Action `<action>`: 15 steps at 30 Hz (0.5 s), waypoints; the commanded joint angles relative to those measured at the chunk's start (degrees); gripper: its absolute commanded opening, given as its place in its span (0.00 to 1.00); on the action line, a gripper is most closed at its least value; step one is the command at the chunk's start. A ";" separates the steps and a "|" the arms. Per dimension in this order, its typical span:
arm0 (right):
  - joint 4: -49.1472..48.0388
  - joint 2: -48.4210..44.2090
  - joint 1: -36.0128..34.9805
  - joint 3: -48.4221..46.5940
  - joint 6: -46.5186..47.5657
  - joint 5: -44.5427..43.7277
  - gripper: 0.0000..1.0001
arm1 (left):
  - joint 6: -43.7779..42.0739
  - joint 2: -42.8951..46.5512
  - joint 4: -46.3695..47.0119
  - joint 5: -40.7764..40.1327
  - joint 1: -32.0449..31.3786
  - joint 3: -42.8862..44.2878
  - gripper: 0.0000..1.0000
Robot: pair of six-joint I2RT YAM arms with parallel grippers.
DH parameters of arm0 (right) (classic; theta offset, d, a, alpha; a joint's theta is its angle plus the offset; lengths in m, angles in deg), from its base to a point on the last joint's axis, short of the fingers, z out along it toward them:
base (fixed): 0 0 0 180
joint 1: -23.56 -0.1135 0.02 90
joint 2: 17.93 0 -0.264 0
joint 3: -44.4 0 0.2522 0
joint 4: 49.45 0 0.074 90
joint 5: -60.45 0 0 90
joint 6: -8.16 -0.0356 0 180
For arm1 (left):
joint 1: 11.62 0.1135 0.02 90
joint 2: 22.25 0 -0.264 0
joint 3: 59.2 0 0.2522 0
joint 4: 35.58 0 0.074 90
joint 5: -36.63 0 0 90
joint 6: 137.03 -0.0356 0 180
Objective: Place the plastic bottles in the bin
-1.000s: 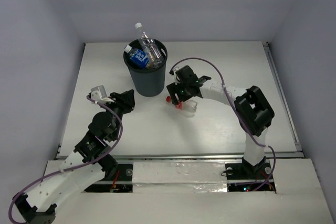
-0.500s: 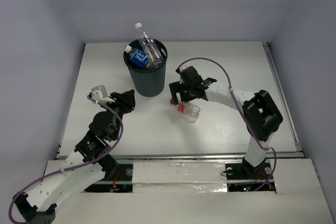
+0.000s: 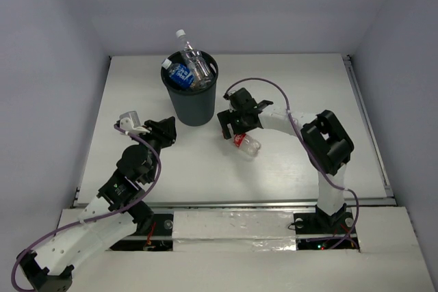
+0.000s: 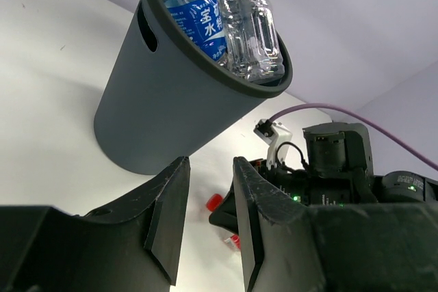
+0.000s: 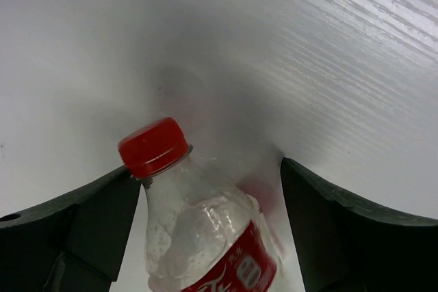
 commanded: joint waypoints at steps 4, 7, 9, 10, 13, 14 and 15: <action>0.17 -3.10 0.27 1.92 0.98 0.86 0.85 | -0.59 0.32 2.25 -0.74 -0.19 -0.39 0.29; -1.13 -4.07 0.27 3.06 0.28 0.33 0.79 | -0.59 0.15 2.34 -0.56 -0.19 -0.47 0.29; -1.76 -3.81 0.27 2.98 -0.25 0.68 0.76 | -0.59 0.06 2.51 -0.39 -0.19 -0.56 0.29; -1.85 -3.37 0.27 2.55 -0.43 0.59 0.76 | -0.59 -0.03 2.43 -0.30 -0.19 -0.56 0.29; -2.02 -2.14 0.27 0.88 -1.04 0.24 0.58 | -0.59 0.14 2.08 -0.30 -0.19 -0.48 0.29; -2.46 -2.31 0.27 0.96 -1.57 0.06 0.52 | -0.50 0.32 1.99 -0.39 -0.19 -0.48 0.29; -2.90 -2.66 0.27 1.05 -1.75 -0.11 0.49 | -0.41 0.41 1.81 -0.39 -0.19 -0.56 0.29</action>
